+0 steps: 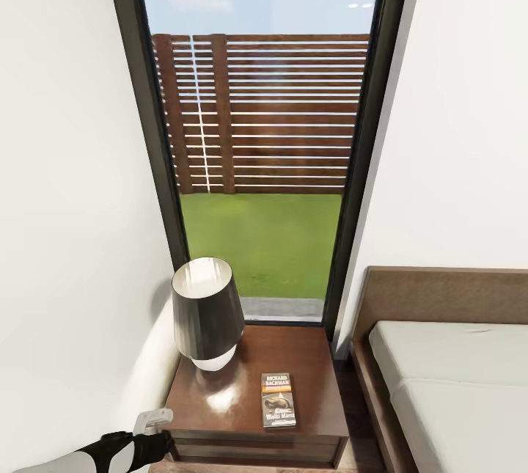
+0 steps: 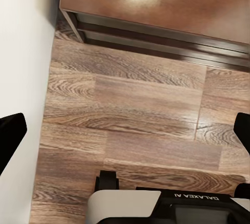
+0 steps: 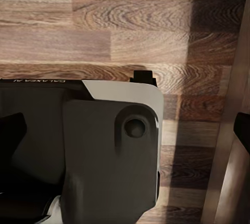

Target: In the bedroom, move the book from the bed onto either nightstand, and place the two sandals side by side next to the bed.

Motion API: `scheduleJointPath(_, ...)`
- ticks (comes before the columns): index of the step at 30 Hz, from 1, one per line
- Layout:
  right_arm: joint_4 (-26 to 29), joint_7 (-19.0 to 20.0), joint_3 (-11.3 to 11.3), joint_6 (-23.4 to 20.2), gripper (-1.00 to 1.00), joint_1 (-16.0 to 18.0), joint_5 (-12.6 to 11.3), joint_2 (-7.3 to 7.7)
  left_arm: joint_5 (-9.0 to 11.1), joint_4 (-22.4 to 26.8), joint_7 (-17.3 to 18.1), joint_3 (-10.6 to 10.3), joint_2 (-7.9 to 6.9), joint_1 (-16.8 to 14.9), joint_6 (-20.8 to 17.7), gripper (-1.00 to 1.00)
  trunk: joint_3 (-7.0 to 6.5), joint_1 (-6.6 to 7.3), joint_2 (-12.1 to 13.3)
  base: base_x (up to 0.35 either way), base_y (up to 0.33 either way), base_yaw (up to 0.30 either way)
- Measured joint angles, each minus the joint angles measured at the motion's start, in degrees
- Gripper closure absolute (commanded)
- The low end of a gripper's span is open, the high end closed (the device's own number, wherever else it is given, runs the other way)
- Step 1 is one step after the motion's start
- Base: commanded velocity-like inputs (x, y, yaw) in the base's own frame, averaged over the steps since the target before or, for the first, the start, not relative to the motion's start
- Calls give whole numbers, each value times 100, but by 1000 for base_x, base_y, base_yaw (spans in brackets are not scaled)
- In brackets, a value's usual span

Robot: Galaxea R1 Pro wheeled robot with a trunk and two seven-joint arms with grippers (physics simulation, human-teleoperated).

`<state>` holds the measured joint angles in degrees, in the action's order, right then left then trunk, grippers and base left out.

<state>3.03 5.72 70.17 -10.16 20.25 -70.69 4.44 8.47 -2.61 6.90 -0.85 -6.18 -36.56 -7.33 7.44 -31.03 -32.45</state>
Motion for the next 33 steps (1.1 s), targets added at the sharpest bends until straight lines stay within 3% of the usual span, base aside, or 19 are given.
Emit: scheduleJointPath(33,-114,0,-14,7,-100,0,6,13,0,0,0,0,-2,0,0,-100,0,0,0,0,0,0)
